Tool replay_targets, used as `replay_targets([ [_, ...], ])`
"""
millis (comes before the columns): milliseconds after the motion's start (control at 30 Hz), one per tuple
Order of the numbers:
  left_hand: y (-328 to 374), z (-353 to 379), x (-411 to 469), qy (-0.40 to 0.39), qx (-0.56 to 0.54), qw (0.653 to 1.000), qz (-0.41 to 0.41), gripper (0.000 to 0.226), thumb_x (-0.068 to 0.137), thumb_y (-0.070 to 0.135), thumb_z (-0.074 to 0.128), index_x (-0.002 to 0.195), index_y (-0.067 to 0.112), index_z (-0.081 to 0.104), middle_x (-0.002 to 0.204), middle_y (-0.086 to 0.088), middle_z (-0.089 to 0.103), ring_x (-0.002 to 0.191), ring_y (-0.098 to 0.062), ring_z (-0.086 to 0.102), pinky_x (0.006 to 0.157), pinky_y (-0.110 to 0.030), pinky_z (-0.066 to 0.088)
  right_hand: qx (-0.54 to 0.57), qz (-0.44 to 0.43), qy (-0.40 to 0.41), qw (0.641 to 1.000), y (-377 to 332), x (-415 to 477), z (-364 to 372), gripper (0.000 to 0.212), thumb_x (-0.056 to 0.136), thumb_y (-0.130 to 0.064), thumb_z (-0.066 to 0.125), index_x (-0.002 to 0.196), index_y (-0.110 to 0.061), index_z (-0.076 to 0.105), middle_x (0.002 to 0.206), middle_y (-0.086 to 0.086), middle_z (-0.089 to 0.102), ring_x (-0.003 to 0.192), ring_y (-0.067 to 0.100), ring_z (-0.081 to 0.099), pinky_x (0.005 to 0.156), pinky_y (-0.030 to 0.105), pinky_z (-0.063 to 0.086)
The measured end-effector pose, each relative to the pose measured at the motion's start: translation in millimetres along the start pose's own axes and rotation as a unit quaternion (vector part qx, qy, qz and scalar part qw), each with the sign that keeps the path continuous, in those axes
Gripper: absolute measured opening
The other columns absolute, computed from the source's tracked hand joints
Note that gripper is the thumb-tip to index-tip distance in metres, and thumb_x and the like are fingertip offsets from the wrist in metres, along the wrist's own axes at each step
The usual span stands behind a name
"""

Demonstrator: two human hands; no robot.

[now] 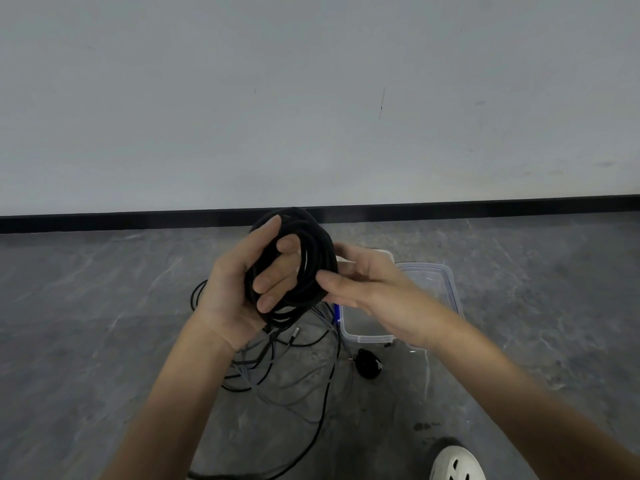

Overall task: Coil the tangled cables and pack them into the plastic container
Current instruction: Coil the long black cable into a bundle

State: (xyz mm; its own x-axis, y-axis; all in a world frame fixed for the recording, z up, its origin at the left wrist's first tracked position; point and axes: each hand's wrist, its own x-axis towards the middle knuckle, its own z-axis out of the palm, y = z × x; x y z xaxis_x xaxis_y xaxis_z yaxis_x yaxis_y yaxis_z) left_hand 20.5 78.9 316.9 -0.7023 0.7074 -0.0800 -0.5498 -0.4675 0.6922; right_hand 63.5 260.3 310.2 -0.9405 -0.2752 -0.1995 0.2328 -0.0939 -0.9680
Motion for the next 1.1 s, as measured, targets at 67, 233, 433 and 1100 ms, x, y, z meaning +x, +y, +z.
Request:
replay_targets([
  [67,2,-3,-1,-0.027,-0.049,0.998,0.003,0.028,0.081,0.039,0.073,0.07,0.015,0.06,0.038,0.008,0.042,0.029,-0.007,0.035,0.036,-0.016,0.036,-0.016,-0.012,-0.001,1.0,0,1,-1,0.035,0.096,-0.008,0.052,0.131,-0.011,0.053,0.118,0.015,0.068,0.11,0.025,0.065,0.099,0.034,0.051],
  [233,3,-5,-2,-0.077,-0.175,0.981,0.011,0.029,0.095,0.029,0.057,0.079,0.005,0.057,0.046,0.002,0.032,0.036,-0.012,0.028,0.038,-0.021,0.029,-0.106,-0.026,-0.002,0.994,3,-1,-2,0.023,0.097,-0.007,0.052,0.116,-0.008,0.064,0.108,0.004,0.071,0.101,0.006,0.066,0.088,0.017,0.05],
  [433,5,-5,-1,-0.108,-0.218,0.97,-0.005,0.03,0.1,0.028,0.049,0.084,0.003,0.056,0.049,-0.001,0.035,0.04,-0.014,0.032,0.043,-0.023,0.033,-0.084,-0.046,0.005,0.995,7,1,1,0.023,0.102,-0.013,0.041,0.117,0.0,0.052,0.107,0.014,0.071,0.104,0.019,0.068,0.095,0.025,0.051],
  [1100,-6,8,5,0.109,-0.028,0.983,0.145,0.027,0.092,0.037,0.051,0.072,0.021,0.062,0.049,0.013,0.039,0.041,-0.003,0.039,0.048,-0.013,0.04,-0.057,0.071,-0.024,0.996,29,3,24,0.024,0.099,-0.032,0.05,0.122,-0.026,0.057,0.101,0.0,0.074,0.102,0.01,0.067,0.094,0.028,0.052],
])
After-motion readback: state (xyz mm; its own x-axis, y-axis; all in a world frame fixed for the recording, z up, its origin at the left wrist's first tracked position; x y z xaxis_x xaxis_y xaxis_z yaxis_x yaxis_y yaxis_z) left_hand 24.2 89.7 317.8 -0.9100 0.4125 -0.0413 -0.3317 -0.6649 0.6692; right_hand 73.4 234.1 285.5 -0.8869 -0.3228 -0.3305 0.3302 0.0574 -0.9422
